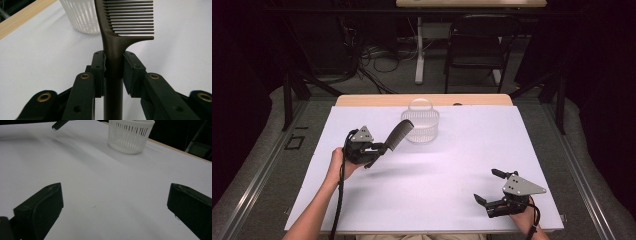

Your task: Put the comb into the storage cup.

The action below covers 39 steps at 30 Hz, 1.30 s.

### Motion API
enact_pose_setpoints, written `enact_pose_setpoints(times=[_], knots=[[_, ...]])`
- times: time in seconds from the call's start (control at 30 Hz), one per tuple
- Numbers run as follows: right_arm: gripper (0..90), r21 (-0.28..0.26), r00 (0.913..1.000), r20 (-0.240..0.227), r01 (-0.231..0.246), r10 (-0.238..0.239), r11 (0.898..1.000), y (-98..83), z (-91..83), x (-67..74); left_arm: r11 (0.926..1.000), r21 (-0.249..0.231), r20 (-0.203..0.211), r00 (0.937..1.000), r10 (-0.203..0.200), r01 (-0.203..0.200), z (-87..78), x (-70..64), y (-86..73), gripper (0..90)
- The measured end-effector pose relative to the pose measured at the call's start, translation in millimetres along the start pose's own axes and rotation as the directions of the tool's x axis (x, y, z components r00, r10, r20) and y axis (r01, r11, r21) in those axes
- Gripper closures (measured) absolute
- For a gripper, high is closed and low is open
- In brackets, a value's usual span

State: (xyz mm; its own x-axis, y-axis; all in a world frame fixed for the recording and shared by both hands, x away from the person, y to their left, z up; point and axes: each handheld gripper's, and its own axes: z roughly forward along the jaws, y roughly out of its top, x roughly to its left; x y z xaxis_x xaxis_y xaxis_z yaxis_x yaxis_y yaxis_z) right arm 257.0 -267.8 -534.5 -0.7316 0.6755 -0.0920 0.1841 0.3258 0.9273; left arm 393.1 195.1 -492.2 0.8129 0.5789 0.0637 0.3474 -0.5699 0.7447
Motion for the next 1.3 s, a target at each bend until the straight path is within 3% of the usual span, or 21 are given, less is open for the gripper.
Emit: enact_pose_setpoints(times=[0.4, 1.3], knots=[[0.0, -0.002, 1.0000, 0.000, 0.003, -0.003, 1.000, 0.1, 0.0, 0.3, 0.9994, -0.036, -0.043, 0.9991, 0.000, -0.001, -0.8, 0.5, 0.7, 72.3], [0.0, 0.002, 1.0000, 0.003, -0.001, 0.001, 1.000, 0.1, 0.0, 0.0, 0.9960, -0.088, -0.088, 0.9961, 0.008, -0.016, 0.7, -1.4, 8.9, 72.3]])
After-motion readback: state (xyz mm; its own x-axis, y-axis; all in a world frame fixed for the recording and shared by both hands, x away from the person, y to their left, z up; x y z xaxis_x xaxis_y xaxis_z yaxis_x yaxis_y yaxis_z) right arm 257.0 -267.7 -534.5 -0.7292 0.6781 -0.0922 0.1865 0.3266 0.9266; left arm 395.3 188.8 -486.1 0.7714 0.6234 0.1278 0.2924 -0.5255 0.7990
